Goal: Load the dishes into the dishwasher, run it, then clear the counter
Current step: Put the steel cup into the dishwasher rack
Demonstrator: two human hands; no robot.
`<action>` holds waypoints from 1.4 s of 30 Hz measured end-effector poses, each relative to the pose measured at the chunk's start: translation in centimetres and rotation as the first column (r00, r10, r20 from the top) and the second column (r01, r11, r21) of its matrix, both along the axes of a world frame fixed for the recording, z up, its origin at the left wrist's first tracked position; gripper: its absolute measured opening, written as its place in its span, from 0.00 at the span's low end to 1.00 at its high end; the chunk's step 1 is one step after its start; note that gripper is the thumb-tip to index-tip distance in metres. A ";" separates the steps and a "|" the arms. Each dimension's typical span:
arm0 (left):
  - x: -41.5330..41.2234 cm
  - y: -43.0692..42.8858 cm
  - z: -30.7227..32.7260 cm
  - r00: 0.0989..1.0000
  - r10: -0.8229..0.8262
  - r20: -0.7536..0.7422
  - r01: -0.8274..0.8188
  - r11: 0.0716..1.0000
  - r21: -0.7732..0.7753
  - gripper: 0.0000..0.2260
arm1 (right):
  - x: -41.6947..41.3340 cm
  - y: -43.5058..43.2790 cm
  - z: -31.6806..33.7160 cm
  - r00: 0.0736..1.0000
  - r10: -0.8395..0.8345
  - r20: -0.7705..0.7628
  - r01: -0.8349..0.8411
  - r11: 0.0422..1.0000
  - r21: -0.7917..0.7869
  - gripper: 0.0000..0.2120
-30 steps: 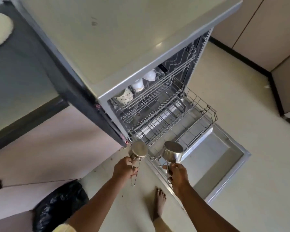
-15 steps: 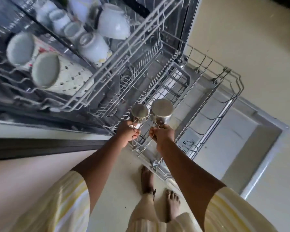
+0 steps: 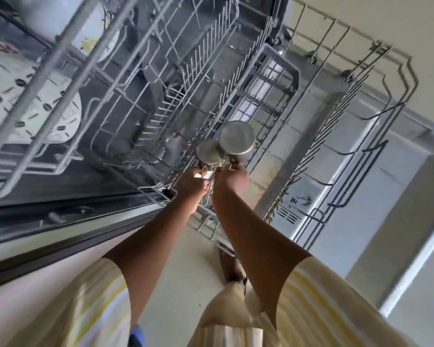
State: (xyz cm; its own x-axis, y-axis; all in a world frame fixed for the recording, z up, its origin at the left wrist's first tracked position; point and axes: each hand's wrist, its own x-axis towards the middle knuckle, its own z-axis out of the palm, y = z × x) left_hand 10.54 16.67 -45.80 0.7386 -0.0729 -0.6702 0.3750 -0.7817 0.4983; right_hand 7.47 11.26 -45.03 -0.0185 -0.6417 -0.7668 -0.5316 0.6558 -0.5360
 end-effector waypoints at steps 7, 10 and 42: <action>-1.2 0.3 -0.1 1.000 -0.008 0.021 0.007 1.000 0.026 0.15 | -1.0 -0.6 -0.2 0.991 0.037 -0.132 -0.031 0.999 0.041 0.12; -1.8 0.0 0.0 0.985 -0.072 0.156 0.057 0.993 0.099 0.14 | -0.6 -1.0 -0.3 0.981 0.099 -0.166 -0.091 0.994 0.055 0.14; -9.8 6.6 13.6 0.886 -0.269 0.378 0.210 0.959 0.188 0.17 | -10.0 5.1 13.2 0.179 0.899 -0.399 -0.974 0.104 -0.202 0.14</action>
